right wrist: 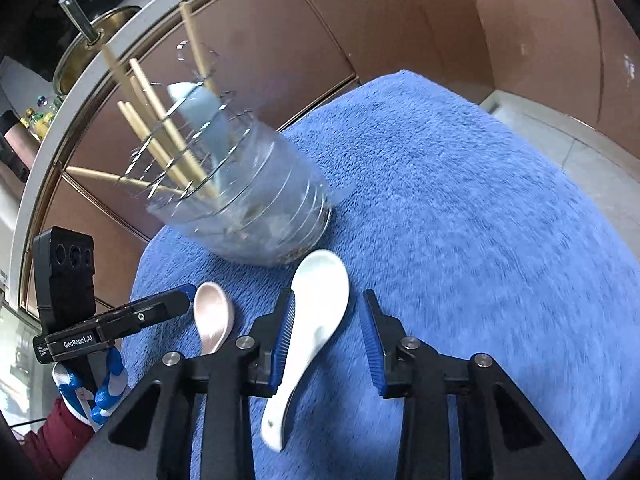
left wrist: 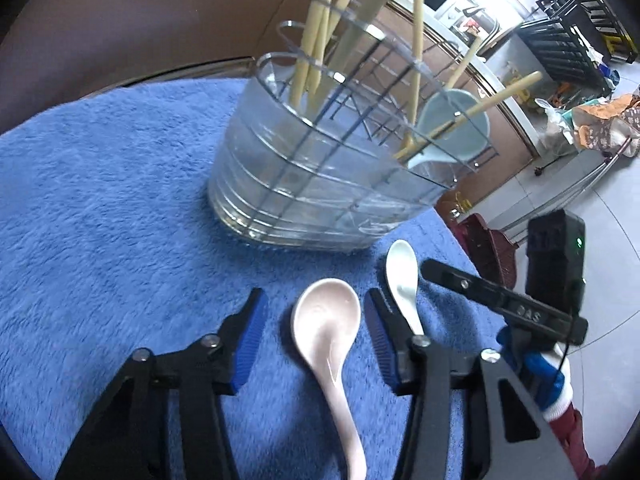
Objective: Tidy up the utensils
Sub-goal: 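Lower the left tool onto the pinkish spoon while the right tool grasps the white spoon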
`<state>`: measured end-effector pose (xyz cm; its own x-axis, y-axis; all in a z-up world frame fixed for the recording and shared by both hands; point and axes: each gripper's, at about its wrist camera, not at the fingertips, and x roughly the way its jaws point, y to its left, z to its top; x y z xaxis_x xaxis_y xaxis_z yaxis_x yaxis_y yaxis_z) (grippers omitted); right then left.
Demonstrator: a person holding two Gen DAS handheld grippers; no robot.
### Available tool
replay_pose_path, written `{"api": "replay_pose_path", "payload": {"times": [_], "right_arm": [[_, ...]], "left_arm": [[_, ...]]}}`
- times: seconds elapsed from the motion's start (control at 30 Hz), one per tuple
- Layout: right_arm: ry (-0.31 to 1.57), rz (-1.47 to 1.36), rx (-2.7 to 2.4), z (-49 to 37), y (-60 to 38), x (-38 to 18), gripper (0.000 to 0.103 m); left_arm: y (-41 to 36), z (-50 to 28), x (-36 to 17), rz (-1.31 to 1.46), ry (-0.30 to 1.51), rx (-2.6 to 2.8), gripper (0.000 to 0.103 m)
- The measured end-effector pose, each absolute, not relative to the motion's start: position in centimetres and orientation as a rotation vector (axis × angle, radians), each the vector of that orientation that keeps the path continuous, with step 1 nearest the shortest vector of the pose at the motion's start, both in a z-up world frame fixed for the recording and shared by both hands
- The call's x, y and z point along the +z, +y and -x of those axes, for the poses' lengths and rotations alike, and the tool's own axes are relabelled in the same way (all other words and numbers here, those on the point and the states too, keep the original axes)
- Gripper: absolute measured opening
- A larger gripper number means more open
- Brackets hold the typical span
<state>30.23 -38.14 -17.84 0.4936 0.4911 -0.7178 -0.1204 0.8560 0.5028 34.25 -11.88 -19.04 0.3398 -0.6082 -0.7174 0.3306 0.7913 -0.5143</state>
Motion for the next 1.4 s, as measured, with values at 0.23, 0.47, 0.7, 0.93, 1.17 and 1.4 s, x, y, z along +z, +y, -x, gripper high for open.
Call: {"api": "replay_pose_path", "payload": {"times": [0.23, 0.47, 0.7, 0.93, 1.17, 1.4], "right_arm": [[1.043, -0.38, 0.464, -32.9, -37.6, -18.9, 0.027], [1.074, -0.305, 0.489, -34.7, -36.7, -19.8, 0.01], [1.053, -0.266, 0.46, -33.7, -35.6, -19.5, 0.005], [1.004, -0.266, 0.41, -30.6, -35.6, -17.9, 0.005], [0.943, -0.264, 0.379, -27.1, -34.8, -15.6, 0.005], [0.901, -0.227, 0.38, -21.5, -34.2, -13.1, 0.005]], "left_arm": [[-12.3, -35.5, -20.4, 0.298, 1.097, -0.669, 0.028], [-13.1, -36.0, -20.8, 0.267, 1.11, -0.657, 0.01], [-13.9, -34.6, -20.3, 0.21, 1.074, -0.606, 0.008], [-13.6, -31.6, -17.9, 0.161, 1.002, -0.569, 0.008], [-13.5, -27.3, -14.4, 0.108, 0.927, -0.544, 0.008], [-10.9, -23.3, -11.6, 0.091, 0.87, -0.538, 0.008]]}}
